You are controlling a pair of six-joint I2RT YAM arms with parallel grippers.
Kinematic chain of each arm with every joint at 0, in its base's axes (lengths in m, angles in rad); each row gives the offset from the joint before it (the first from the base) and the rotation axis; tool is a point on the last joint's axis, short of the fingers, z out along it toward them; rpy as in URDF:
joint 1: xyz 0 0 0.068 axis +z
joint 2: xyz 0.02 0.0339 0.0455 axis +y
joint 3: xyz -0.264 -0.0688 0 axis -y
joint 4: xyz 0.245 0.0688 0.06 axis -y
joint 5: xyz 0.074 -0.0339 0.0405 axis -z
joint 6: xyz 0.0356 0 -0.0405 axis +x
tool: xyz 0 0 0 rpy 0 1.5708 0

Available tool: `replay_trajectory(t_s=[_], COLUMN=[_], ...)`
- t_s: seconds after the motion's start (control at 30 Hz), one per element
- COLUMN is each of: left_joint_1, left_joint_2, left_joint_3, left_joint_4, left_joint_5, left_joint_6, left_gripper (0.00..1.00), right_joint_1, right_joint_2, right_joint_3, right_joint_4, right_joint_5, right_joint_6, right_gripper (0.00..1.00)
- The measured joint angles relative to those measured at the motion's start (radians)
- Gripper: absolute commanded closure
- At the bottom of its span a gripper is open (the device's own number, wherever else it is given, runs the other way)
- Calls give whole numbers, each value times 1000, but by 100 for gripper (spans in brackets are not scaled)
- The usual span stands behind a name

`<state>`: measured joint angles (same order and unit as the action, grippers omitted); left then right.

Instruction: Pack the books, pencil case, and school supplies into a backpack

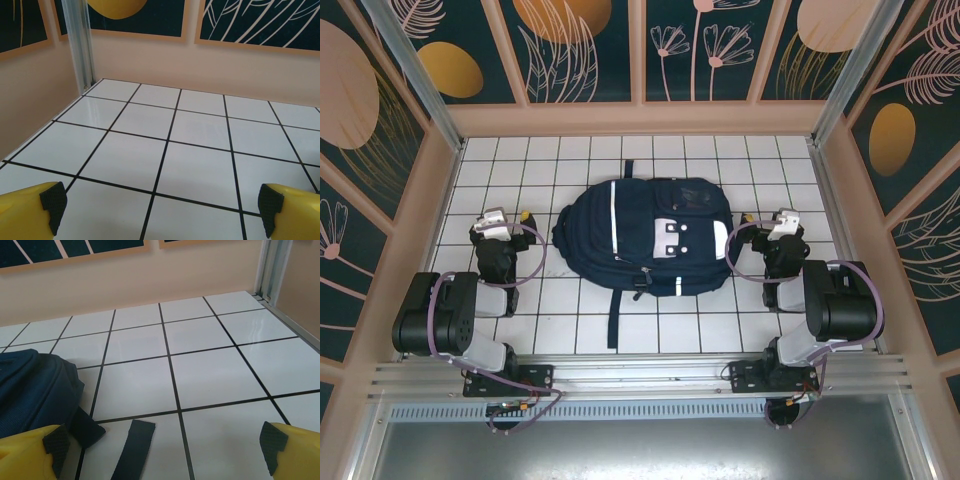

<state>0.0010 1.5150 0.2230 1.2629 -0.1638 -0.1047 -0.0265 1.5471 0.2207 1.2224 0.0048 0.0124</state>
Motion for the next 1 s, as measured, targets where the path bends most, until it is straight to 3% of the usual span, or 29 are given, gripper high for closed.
replay_trajectory(t_s=[1.0], left_joint_1=[0], left_joint_2=[0], left_joint_3=[0], left_joint_4=[-4], left_joint_5=[34], left_joint_6=[15], left_gripper=[1], right_joint_1=[0], right_joint_2=[0], right_joint_3=[0], right_joint_4=[0], right_joint_5=[0], right_joint_6=[0], right_gripper=[1])
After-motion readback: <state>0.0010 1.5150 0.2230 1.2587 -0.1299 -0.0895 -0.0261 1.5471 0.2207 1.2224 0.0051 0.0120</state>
